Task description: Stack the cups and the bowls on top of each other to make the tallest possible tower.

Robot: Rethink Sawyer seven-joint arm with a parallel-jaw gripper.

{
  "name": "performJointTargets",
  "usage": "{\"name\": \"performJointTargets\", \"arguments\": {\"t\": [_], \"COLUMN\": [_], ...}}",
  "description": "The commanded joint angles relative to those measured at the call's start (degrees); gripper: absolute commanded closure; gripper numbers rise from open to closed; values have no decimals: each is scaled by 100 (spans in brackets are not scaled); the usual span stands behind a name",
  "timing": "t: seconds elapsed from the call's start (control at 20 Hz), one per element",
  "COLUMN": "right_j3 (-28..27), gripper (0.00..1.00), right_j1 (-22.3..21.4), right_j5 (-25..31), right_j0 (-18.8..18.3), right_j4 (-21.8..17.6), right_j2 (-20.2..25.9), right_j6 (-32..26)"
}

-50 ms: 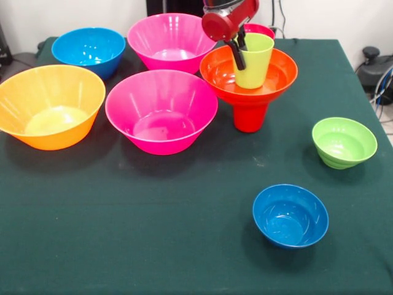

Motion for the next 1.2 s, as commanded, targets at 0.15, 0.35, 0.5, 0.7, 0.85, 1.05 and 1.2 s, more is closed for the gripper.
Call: {"name": "performJointTargets", "arguments": {"t": [0.15,0.35,0.5,0.7,0.85,1.05,1.2], "right_j3": [-39,-51,-52,-96,-125,-171,-171], "gripper": [100,100,100,100,100,100,100], "right_j1": [294,268,247,257,270,275,292], "right_j5": [-127,-183,-223,-243,-239,-229,-237], "right_j0": [369,420,450,519,538,595,575], "right_j4": [-597,-592,-556,-541,-544,-551,-542], "right_j2": [-578,-627,-630,-671,-693,-746,-728], "right_j6": [493,498,509,534,519,507,455]}}
